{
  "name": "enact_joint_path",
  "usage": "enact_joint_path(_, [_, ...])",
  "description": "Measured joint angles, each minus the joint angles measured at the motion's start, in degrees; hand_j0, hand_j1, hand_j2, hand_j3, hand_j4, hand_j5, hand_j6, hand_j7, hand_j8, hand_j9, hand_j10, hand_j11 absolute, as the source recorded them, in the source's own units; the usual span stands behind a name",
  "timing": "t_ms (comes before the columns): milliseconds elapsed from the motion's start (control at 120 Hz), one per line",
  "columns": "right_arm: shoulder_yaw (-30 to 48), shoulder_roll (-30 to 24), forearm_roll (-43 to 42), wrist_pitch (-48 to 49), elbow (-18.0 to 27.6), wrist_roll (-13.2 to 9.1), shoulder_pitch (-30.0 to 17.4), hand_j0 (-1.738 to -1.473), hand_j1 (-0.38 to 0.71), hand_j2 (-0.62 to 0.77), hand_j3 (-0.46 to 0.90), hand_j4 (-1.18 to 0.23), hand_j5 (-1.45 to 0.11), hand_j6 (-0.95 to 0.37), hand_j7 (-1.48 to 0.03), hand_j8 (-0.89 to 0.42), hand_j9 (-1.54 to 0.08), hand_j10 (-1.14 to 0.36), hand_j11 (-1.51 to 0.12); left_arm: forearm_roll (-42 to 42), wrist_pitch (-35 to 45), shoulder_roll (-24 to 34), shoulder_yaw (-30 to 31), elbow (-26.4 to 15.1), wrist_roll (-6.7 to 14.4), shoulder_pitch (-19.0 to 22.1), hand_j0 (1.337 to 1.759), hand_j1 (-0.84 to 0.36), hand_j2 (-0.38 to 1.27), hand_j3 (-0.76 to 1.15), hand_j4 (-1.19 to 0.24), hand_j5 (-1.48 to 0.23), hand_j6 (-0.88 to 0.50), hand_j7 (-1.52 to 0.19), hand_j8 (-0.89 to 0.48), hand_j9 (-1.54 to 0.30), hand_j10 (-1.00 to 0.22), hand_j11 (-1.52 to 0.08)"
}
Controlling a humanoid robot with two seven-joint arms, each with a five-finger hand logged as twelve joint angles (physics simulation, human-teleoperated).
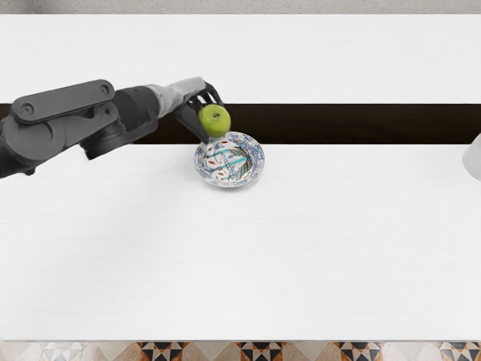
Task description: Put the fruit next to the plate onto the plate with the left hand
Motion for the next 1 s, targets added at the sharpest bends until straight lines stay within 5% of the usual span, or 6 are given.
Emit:
enact_joint_path(625, [0.00, 0.00, 0.00, 0.00, 0.00, 0.00, 0.00, -1.658, -0.31, -0.01, 0.00, -0.03, -0.04, -0.03, -0.04, -0.03, -0.04, -0.03, -0.04, -0.11, -0.13, -5.80, 5.91, 6.17, -0.16, 1.14, 1.657, -0.25, 0.27, 0.00, -0.51, -0.78, -0.48, -0.78, -0.59, -0.78, -0.59, -0.78])
enact_joint_path(1000, [0.00, 0.00, 0.00, 0.00, 0.00, 0.00, 0.00, -1.658, -0.31, -0.01, 0.00, -0.03, -0.04, -0.03, -0.04, -0.03, -0.04, -0.03, -0.04, -1.70, -2.97, -4.64, 6.16, 5.32, -0.27, -1.86, 1.658, -0.03, 0.09, 0.00, -0.32, -0.43, -0.31, -0.43, -0.33, -0.43, -0.33, -0.43])
